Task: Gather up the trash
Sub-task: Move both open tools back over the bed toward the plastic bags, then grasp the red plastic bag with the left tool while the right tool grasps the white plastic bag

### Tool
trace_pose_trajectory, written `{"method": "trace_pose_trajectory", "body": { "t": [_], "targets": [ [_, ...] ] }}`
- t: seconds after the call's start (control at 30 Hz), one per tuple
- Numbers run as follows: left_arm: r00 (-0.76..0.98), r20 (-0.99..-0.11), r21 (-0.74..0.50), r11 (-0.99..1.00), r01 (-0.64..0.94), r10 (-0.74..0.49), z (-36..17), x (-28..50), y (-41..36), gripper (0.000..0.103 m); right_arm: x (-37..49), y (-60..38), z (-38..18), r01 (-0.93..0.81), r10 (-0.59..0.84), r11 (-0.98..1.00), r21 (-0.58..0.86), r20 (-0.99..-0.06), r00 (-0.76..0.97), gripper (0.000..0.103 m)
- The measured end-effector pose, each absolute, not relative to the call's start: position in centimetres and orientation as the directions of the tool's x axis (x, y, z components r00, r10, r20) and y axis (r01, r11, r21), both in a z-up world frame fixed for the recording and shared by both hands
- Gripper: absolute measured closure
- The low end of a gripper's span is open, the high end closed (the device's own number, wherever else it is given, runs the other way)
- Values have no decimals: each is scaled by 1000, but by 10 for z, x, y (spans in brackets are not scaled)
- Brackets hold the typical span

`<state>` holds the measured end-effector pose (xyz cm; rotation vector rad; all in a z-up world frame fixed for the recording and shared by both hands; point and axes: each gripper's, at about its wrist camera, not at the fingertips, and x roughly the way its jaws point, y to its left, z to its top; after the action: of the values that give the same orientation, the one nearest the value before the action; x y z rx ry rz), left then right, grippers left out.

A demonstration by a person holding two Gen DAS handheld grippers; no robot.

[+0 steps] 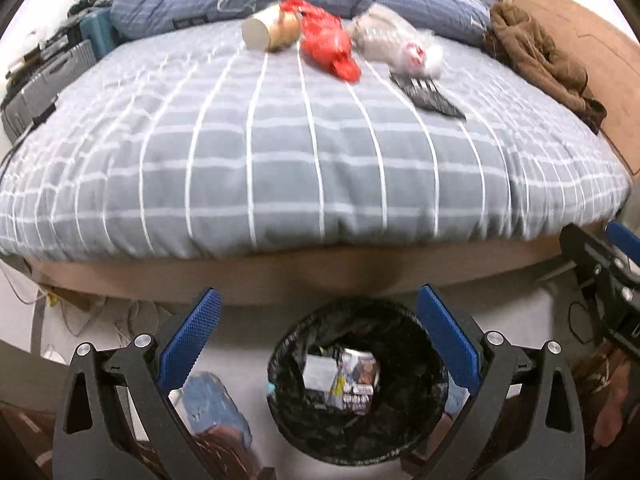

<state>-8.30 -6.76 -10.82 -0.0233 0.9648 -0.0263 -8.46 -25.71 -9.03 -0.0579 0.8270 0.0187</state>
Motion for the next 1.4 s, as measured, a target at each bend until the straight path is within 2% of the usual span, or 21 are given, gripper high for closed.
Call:
{"method": "trace_pose_trajectory", "body": {
  "t": [0.47,0.93,1.4],
  "targets": [
    [627,-779,-14,999,-37,13,-80,-13,-51,6,-11,-247,-76,-71,23,997,-39,-709,705,8],
    [673,-740,-13,1000,-27,9,-59,60,-60,6,53,-241,-67,-82,27,995,-48,-682,731,8],
    [645,-764,-50,998,-28,-20,-65,135,-63,6,140,-254,-69,-63,36,998,-13,-693,720,8]
  ]
}}
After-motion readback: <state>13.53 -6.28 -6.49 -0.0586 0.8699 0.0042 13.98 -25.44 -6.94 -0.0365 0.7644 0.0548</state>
